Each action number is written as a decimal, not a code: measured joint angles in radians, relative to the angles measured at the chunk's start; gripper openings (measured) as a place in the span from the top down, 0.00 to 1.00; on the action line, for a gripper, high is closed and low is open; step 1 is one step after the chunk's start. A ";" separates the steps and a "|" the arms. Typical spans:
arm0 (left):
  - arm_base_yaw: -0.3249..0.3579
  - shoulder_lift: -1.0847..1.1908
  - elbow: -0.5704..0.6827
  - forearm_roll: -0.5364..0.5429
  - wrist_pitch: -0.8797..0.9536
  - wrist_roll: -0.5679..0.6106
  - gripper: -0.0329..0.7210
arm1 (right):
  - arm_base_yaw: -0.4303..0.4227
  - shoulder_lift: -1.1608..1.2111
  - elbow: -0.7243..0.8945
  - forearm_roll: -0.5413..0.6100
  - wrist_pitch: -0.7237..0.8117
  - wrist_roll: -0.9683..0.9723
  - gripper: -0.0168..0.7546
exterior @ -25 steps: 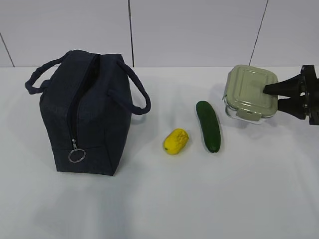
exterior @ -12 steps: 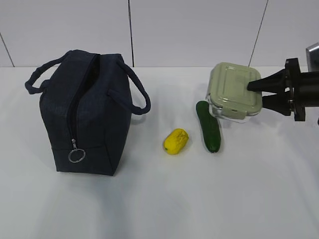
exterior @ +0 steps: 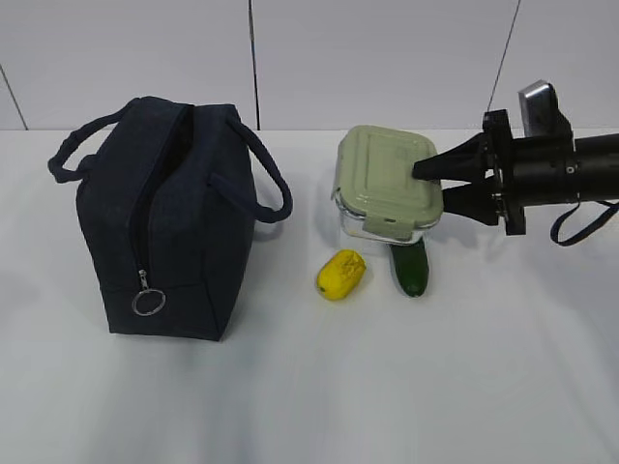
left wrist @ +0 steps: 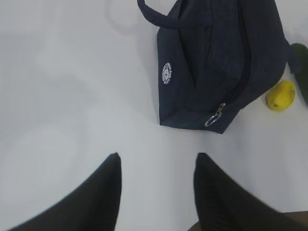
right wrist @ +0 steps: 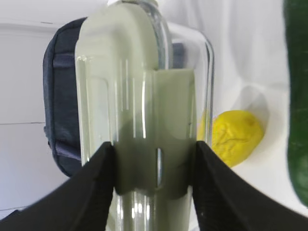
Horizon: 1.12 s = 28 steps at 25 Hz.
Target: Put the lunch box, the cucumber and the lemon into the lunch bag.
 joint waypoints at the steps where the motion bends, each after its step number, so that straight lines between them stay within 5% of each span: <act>1: 0.000 0.030 0.000 -0.015 -0.019 0.000 0.48 | 0.013 0.000 -0.008 0.000 0.000 0.010 0.52; 11: 0.000 0.317 -0.032 -0.188 -0.083 0.116 0.47 | 0.110 0.000 -0.188 0.002 0.008 0.110 0.52; 28: 0.000 0.766 -0.377 -0.318 -0.043 0.353 0.47 | 0.246 0.000 -0.334 -0.021 0.031 0.201 0.52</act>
